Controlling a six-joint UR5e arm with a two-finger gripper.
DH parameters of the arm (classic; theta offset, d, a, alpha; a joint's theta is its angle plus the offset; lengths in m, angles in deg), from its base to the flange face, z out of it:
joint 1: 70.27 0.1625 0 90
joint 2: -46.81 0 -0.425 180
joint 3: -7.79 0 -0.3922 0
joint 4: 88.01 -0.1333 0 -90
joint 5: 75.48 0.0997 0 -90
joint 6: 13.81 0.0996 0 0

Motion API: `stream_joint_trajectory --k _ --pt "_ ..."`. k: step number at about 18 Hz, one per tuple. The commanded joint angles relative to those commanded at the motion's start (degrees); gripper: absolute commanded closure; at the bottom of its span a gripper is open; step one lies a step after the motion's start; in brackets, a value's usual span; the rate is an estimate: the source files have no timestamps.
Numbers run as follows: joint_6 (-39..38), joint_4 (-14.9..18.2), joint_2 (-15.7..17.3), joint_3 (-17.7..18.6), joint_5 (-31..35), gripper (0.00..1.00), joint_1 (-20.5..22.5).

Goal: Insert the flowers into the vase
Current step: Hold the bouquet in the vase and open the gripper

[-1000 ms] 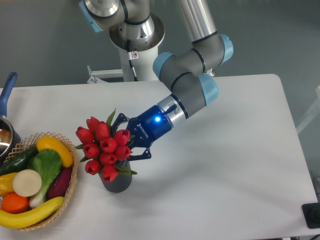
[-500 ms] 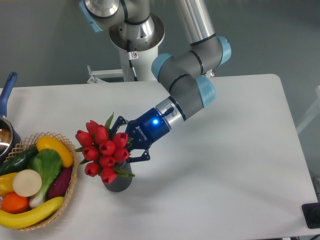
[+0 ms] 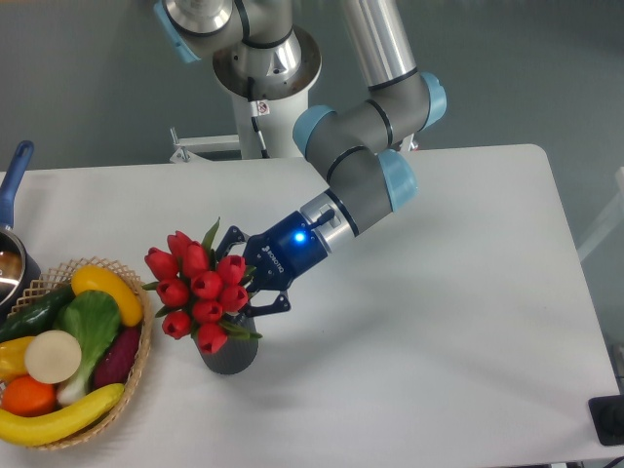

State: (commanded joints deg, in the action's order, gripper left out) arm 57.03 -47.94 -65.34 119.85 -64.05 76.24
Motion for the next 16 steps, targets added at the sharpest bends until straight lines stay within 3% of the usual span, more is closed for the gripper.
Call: stream_joint_trajectory --k 2,3,7,13,16 --pt "0.0 0.0 0.0 0.0 -0.1 0.35 0.1" --pt "0.1 -0.1 0.0 0.0 -0.1 0.19 0.1" --pt "0.1 -0.1 0.3 -0.4 0.0 0.02 0.1" --pt "0.4 -0.1 1.4 -1.0 0.7 0.0 0.2" --pt "1.3 -0.1 3.8 -1.7 8.4 0.0 0.4"
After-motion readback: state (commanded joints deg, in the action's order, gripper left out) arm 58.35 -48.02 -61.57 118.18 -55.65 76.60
